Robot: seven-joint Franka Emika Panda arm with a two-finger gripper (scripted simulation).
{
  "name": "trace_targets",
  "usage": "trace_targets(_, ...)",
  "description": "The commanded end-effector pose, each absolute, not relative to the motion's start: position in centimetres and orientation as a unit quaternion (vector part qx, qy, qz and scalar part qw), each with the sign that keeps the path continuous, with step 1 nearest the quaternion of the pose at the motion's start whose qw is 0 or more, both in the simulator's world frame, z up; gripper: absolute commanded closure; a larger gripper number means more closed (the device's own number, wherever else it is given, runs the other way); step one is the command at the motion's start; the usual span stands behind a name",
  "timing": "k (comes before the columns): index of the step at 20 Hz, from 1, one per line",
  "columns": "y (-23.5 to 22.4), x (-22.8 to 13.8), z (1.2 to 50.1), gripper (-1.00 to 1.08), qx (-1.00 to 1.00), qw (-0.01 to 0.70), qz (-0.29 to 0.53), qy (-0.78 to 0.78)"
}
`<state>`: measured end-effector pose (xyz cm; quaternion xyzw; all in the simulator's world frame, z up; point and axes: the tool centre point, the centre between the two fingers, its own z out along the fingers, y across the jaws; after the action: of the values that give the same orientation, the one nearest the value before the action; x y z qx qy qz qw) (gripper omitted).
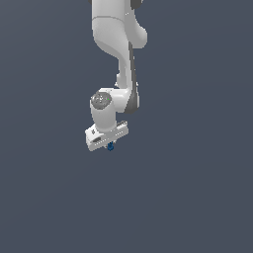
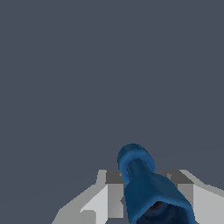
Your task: Pick up the object and move it to a goal position.
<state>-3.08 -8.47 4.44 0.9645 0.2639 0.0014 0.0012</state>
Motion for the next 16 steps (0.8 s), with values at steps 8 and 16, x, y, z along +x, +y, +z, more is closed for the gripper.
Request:
trace_targets(8,-7.0,-1.9,7.0,1.08,0.970,0.019,0.025,0.242)
trace_targets(16,-4.7,-0.1,11.3,1.08,0.976,0.049,0.064,0.204)
